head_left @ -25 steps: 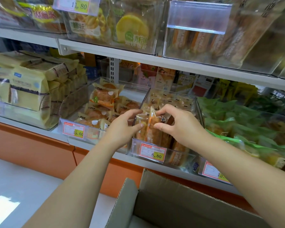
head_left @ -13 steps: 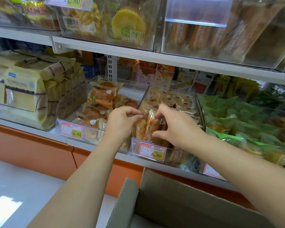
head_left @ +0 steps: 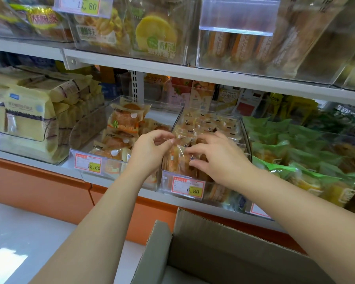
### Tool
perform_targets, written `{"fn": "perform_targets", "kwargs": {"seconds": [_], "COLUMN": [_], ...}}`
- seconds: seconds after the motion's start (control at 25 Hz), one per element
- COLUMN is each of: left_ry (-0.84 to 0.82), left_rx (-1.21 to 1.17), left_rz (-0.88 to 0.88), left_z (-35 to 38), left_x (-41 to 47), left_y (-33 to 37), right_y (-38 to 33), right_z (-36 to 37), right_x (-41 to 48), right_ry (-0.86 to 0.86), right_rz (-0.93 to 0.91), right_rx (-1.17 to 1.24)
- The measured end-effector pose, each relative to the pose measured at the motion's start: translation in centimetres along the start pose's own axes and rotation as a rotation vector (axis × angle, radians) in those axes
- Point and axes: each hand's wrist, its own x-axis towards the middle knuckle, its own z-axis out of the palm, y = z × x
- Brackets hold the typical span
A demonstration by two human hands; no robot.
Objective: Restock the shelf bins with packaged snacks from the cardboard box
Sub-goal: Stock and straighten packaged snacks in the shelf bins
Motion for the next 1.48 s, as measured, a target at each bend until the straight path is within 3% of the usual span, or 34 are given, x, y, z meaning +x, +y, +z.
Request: {"fn": "perform_targets", "kwargs": {"seconds": [0.12,0.24,0.32,0.36,0.44,0.52,0.6,0.68,0.8,0.96,1.2,1.36,1.48], "left_ry": [0.011,0.222,0.279,0.205,-0.09,-0.466,-0.85,-1.124,-1.305,-1.218,-1.189,-0.924,-0.986], "left_rx": [0.06,0.207,0.295,0.345,0.465,0.583,0.71,0.832,0.99,0.909,0.817,0.67,0.711], "left_rz": [0.026,0.18,0.374,0.437,0.465,0.369,0.183,-0.057,-0.279,-0.333,-0.464,-0.452,-0.288], "left_z": [0.2,-0.1,-0.1,0.4,2.4,5.7,9.1,11.9,13.9,13.6,11.8,13.3,14.0], "left_x": [-0.7,-2.8,-5.6,-7.4,-11.4,-15.5,-18.9,-20.8,-21.4,-22.7,-27.5,-27.0,-26.1], "left_y": [0.2,0.1,0.0,-0.3,-1.4,-3.7,-7.1,-10.7,-14.2,-15.6,-17.1,-16.3,-15.1], "right_y": [0.5,1.5,2.2,2.6,4.0,6.4,8.8,10.1,10.0,7.2,6.9,6.9,5.6], "right_z": [0.2,1.0,3.4,5.2,10.2,15.6,21.1,25.3,30.1,34.3,36.7,32.7,28.2], "right_x": [-1.1,-6.3,-11.9,-14.6,-19.3,-22.9,-25.9,-28.2,-30.2,-29.6,-29.3,-28.3,-26.2], "right_ry": [0.089,0.505,0.575,0.493,0.103,-0.436,-0.796,-0.905,-0.856,-0.749,-0.703,-0.604,-0.521], "right_rz": [-0.017,0.002,0.024,0.045,0.096,0.185,0.324,0.436,0.416,0.284,0.344,0.294,0.183], "right_rx": [0.006,0.422,0.578,0.593,0.508,0.404,0.367,0.345,0.29,0.25,0.162,0.454,0.674]}}
